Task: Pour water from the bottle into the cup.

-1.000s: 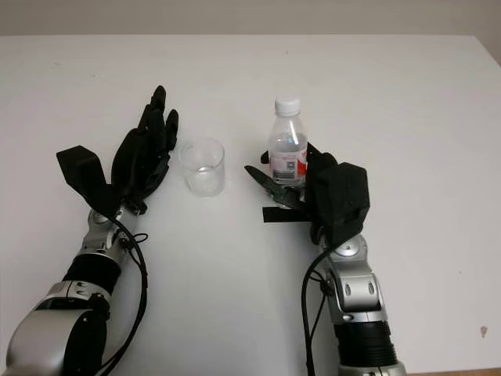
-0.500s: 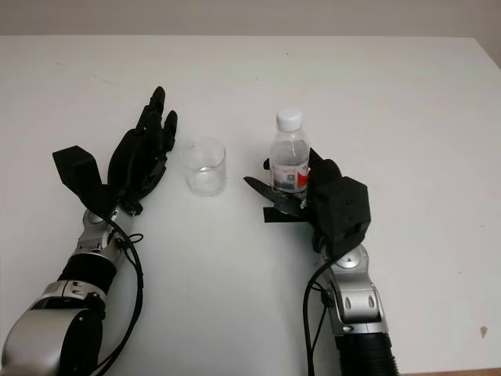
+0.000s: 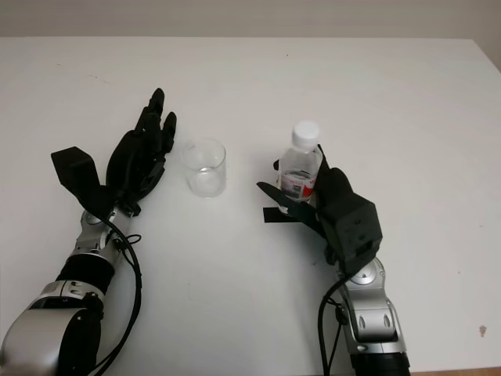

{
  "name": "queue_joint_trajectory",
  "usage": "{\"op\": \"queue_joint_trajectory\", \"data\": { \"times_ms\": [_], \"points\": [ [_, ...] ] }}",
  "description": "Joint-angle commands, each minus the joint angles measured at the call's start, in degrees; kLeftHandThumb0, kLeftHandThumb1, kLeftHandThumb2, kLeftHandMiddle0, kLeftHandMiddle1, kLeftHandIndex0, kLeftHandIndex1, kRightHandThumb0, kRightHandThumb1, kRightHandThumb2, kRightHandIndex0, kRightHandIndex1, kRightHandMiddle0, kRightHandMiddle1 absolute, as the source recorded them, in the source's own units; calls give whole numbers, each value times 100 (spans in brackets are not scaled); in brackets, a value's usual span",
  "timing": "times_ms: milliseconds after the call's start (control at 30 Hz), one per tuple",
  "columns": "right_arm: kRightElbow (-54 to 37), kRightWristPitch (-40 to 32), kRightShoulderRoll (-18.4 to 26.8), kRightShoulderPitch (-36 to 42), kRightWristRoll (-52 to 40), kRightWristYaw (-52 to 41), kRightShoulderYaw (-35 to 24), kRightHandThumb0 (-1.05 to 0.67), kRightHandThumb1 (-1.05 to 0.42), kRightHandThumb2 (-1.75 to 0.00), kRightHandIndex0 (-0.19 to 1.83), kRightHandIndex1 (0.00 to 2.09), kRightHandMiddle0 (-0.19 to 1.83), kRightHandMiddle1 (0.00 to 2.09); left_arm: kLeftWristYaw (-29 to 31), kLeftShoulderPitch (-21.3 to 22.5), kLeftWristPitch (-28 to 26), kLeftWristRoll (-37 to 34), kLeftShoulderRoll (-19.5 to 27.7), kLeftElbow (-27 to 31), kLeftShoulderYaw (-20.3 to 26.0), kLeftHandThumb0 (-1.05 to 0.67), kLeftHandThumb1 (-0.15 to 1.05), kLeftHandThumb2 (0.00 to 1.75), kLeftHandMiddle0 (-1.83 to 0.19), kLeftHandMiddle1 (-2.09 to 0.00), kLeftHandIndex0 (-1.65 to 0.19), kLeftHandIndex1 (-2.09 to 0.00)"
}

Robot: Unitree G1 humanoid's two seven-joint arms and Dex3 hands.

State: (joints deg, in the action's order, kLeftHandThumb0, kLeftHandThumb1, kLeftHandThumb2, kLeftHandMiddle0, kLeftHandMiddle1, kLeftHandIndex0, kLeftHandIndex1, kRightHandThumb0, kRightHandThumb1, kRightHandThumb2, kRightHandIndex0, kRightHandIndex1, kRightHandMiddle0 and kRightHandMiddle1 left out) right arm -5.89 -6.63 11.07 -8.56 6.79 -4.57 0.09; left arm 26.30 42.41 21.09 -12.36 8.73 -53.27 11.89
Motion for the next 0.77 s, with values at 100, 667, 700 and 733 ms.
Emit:
{"op": "queue_joint_trajectory", "data": {
  "times_ms": [100,667,700,733],
  "points": [
    [-36,218,224,116,154,-60,-22,-77,-93,-5,-14,51,-13,72,24,6,36,-5,31,-73,10,-86,105,64,19,0,19,0],
    [540,1040,478,-45,157,-324,-66,-105,-98,-7,-19,0,-19,0,-26,-8,37,19,0,-73,-14,-85,105,68,19,0,19,0],
    [535,1014,460,-48,166,-310,-57,-105,-98,-7,-19,0,-19,0,-26,-19,40,23,1,-66,-18,-84,105,69,19,0,19,0],
    [536,1004,440,-52,150,-311,-52,-105,-98,-7,-19,0,-19,0,-28,-28,41,26,-1,-58,-21,-85,105,69,19,0,19,0]
  ]
}}
